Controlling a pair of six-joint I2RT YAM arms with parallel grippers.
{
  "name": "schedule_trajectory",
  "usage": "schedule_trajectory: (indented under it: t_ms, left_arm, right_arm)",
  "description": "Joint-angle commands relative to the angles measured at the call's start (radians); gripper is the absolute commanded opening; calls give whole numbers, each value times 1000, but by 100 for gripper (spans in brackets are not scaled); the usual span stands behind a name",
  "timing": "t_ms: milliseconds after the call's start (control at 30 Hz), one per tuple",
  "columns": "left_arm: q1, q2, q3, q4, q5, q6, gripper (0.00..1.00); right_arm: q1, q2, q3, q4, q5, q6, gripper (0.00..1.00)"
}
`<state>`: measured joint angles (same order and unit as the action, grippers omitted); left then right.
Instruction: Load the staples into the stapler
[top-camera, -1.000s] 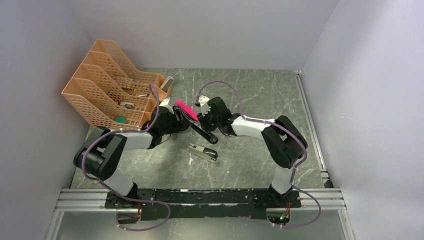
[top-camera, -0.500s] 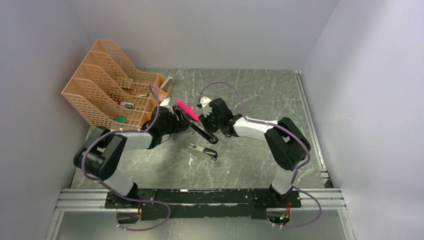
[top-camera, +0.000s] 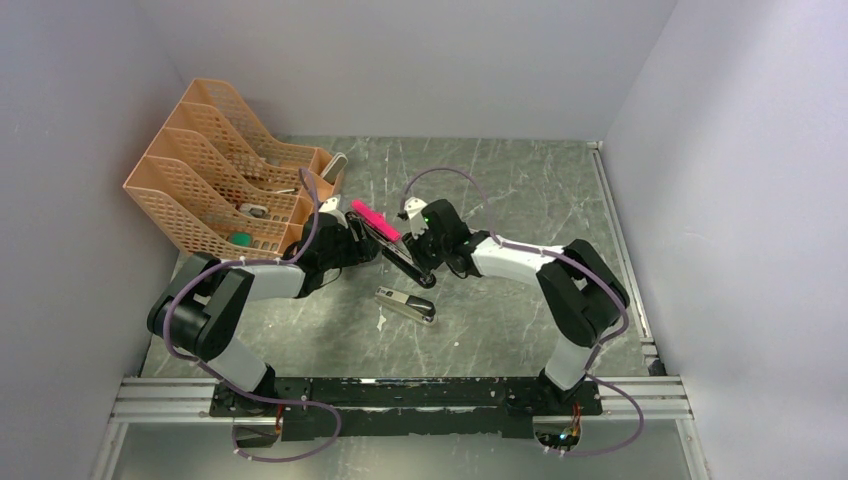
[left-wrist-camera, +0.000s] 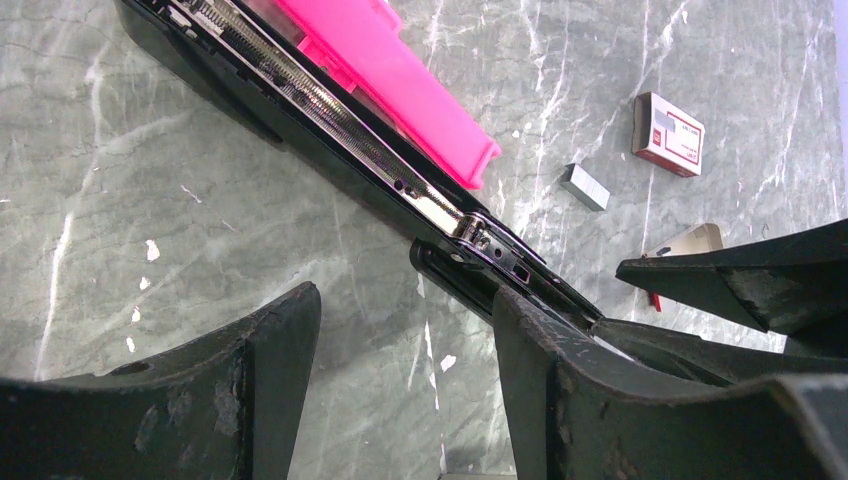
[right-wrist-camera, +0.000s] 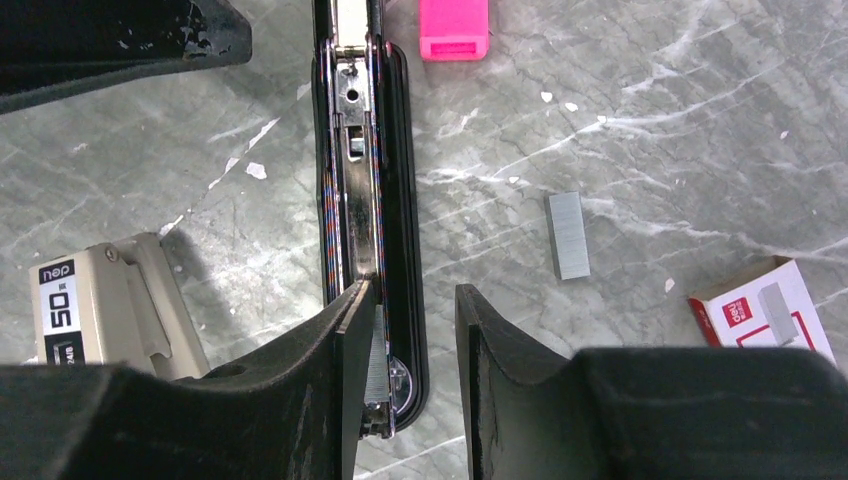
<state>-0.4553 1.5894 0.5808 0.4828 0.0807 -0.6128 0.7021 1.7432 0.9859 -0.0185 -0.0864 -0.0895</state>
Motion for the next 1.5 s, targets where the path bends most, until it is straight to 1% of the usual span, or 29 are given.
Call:
schedule_trajectory:
  t_ms: [0,233,333,467,500,600,700,867,1167,1467]
  left_arm:
    - [-5,-20,-2,33,-20,16,68]
    - [-5,-23,-2,33,-19,15,68]
    - [-5,-25,-2,31,-18,17,68]
    - [-5,-26,-2,34,-16,16,68]
    - [-5,-27,-4,36,-13,15,68]
    - [-6,-28,-3,36,-13,15,68]
    - [-6,-28,-4,39,-12,15,68]
    - [-9,-29,-4,36,-14,17,68]
    - [-13,-32,-4,33,-17,20,68]
    - [-14,-34,-4,32,-19,22,68]
  right_arm:
    - [-1,-32,-26,-63,15,-3,39]
    - [-3,-85,-50,-24,7,7,39]
    - [-3,-144,-86,58,4,20,40]
    - [-33,-215,-176,228,43,38,42]
    - [-53,-211,-191,261,47,36,43]
    - [-106,-164,-190,291,5,11,44]
    - [-136,-93,-168,294,-32,-30,46]
    - [-176,7,-105,251,-138,-90,48]
    - [-191,81,-51,224,-169,-87,48]
    - [-193,135,11,140,-176,-74,39]
